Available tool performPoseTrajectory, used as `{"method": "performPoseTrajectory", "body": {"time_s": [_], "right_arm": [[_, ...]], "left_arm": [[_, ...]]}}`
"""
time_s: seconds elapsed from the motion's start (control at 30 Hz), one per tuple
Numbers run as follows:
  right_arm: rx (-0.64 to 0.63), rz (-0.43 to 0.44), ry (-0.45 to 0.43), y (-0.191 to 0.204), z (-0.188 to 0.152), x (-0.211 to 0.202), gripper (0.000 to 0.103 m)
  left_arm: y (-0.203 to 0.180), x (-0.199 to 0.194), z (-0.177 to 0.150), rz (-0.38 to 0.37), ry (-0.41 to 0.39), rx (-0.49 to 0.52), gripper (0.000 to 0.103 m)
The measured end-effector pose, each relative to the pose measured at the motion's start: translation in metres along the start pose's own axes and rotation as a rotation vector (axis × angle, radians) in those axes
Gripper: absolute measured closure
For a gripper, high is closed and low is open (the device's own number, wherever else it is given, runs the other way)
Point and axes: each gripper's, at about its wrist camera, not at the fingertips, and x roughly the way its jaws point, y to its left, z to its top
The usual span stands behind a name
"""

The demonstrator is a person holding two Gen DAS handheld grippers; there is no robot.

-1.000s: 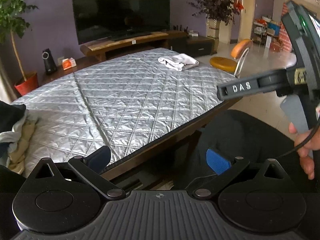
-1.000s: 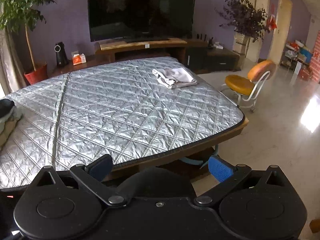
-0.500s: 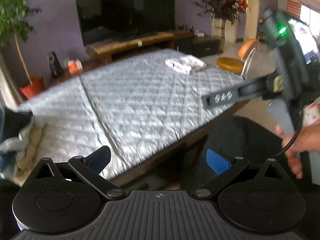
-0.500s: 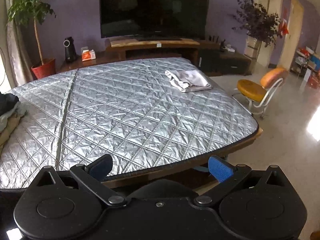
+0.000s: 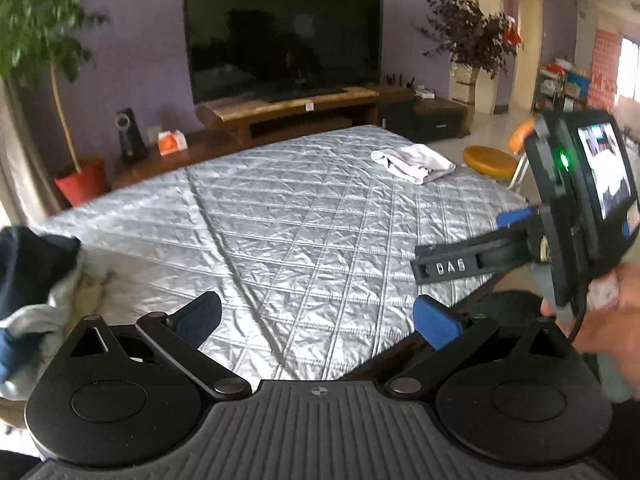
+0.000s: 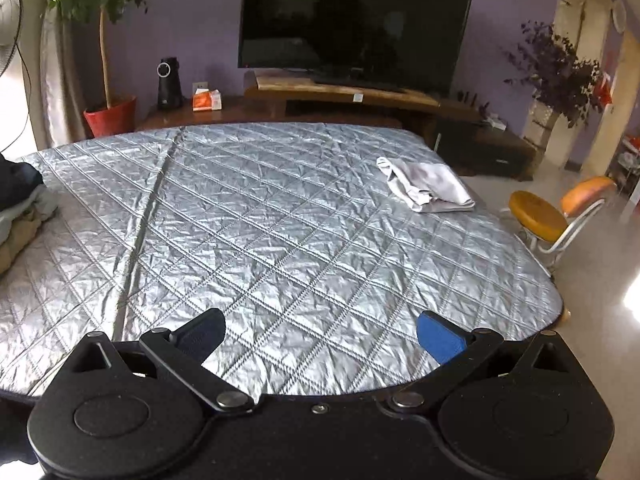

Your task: Fold clothes

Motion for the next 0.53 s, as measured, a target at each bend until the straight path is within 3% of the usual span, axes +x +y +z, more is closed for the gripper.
{"method": "performPoseTrajectory", "body": {"time_s": [0.1,0.17,0.27,0.53], "right_arm": [[0.014,0.003,0.017,0.0,0.001,0.012,0.001],[0.037,0.009,0.031,-0.004,0.001,0.017,0.001],[0.061,0.011,0.047,-0.011,-0.001,0.02,0.001],[0.095,-0.024,0.098,-0.028,-0.011,0.029,0.001]], "left_arm": [[0.011,0.011,0.004,-0.01,-0.019,-0.039,0.0],[0.019,0.011,0.001,-0.029,-0.087,-0.09,0.0],[0.022,0.02,0.006,-0.048,-0.089,-0.131,0.0],[0.004,0.054,0.001,0.001,0.045,-0.064,0.0]]}}
